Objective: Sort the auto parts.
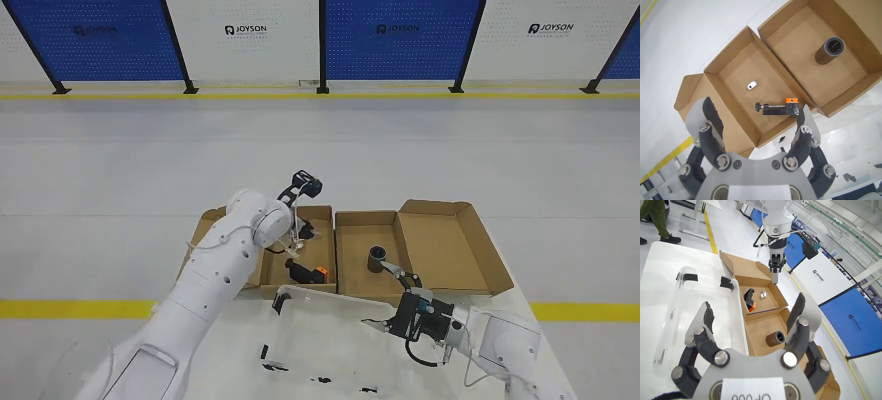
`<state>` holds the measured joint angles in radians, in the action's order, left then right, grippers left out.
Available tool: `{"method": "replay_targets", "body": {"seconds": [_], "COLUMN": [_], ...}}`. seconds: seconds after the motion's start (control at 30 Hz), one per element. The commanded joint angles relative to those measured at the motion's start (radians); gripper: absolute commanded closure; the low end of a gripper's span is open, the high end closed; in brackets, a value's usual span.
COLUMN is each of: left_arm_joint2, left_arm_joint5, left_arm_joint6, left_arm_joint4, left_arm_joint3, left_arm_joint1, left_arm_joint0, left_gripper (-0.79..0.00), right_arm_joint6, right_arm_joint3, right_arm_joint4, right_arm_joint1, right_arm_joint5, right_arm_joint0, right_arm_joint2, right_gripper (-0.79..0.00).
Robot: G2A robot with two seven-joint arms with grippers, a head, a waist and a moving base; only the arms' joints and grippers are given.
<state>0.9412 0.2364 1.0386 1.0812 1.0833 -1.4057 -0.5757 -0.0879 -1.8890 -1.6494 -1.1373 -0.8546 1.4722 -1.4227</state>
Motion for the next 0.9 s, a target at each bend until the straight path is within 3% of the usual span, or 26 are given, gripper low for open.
{"method": "replay_targets", "body": {"seconds": [0.0,0.17,0.3,0.43,0.53,0.87], "left_arm_joint2": [0.062,0.267,0.399,0.493,0.550,0.558], "left_arm_joint5": [0.036,0.142,0.201,0.248,0.287,0.301], "left_arm_joint6": [-0.021,-0.107,-0.179,-0.270,-0.360,-0.379], "left_arm_joint4": [-0.009,-0.040,-0.022,-0.026,-0.061,-0.082], "left_arm_joint3": [0.107,0.399,0.612,0.749,0.792,0.792], "left_arm_joint1": [0.025,0.088,0.123,0.142,0.151,0.152], "left_arm_joint0": [-0.077,-0.326,-0.531,-0.692,-0.786,-0.804], "left_gripper": [-0.785,-0.785,-0.785,-0.785,-0.785,-0.785], "right_arm_joint6": [0.000,0.000,0.000,0.000,0.000,0.000], "right_arm_joint3": [0.000,0.000,0.000,0.000,0.000,0.000], "right_arm_joint4": [0.000,0.000,0.000,0.000,0.000,0.000], "right_arm_joint1": [0.000,0.000,0.000,0.000,0.000,0.000], "right_arm_joint5": [0.000,0.000,0.000,0.000,0.000,0.000], "right_arm_joint0": [0.000,0.000,0.000,0.000,0.000,0.000], "right_arm_joint2": [0.000,0.000,0.000,0.000,0.000,0.000], "right_gripper": [-0.785,-0.785,-0.785,-0.785,-0.785,-0.784]}}
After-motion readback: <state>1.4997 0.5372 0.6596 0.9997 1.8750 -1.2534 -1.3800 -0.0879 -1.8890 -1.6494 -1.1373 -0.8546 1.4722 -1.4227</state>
